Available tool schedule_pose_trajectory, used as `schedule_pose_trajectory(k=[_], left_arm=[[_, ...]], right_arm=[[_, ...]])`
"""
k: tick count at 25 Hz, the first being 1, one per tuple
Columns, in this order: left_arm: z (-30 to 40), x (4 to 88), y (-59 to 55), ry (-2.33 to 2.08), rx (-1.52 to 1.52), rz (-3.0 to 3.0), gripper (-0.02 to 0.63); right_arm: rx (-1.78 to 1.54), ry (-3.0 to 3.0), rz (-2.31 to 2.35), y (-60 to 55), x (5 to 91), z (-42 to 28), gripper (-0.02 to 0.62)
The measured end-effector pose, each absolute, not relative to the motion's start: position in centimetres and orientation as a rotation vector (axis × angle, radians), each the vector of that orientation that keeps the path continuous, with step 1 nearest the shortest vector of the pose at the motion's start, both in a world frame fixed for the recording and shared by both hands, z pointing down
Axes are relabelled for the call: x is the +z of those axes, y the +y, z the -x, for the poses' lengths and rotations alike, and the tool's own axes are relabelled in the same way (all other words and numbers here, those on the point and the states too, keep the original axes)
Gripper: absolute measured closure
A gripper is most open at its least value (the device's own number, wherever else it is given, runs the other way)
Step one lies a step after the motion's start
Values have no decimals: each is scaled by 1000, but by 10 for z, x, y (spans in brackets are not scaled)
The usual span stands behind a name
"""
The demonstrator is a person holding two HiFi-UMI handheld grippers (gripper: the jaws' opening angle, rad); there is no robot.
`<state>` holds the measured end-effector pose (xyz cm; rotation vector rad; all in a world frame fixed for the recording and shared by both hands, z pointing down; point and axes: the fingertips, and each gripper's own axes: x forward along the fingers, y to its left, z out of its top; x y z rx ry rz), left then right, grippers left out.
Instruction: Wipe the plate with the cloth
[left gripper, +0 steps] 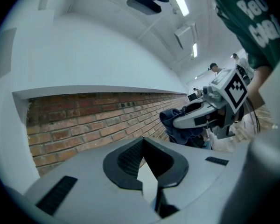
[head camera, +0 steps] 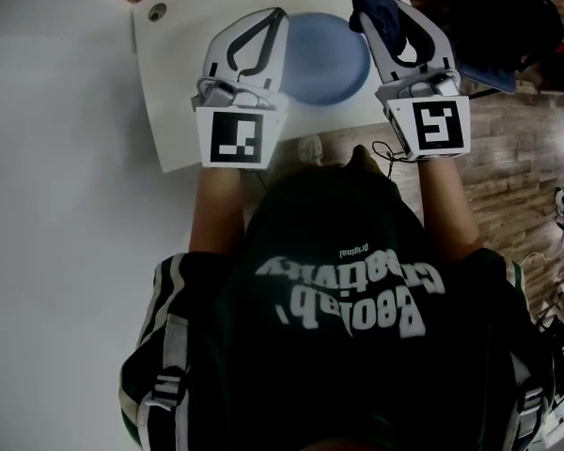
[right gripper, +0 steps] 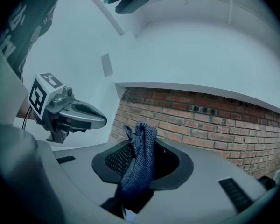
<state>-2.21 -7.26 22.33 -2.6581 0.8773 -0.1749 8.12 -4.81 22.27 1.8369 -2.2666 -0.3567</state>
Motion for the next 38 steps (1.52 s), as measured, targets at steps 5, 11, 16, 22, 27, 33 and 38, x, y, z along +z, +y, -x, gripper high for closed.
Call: schedule_pose_trajectory(k=[5, 11, 16, 22, 27, 33, 38], left_arm=[[12, 230, -84, 839, -152, 2711, 603], [10, 233, -90, 816, -143, 2714, 603], [17, 236, -89, 817, -132, 2725, 603], [21, 232, -91, 846, -124, 2732, 603], [18, 229, -93, 887, -102, 2734, 603], [19, 240, -95, 934, -140, 2733, 603], [13, 240, -101, 965, -164, 2727, 603]], right_arm=[[-334, -2230, -1876, -52, 229, -90, 488], [-324, -2215, -1900, -54, 230, -92, 488], [-295, -2209, -1904, -57, 235, -86, 488], [-311, -2265, -1839, -61, 231, -73, 488], [-298, -2285, -1799, -64, 235, -73, 488], [-273, -2303, -1762, -64, 245, -75, 488], [-258, -2336, -1752, -76, 245, -83, 489]])
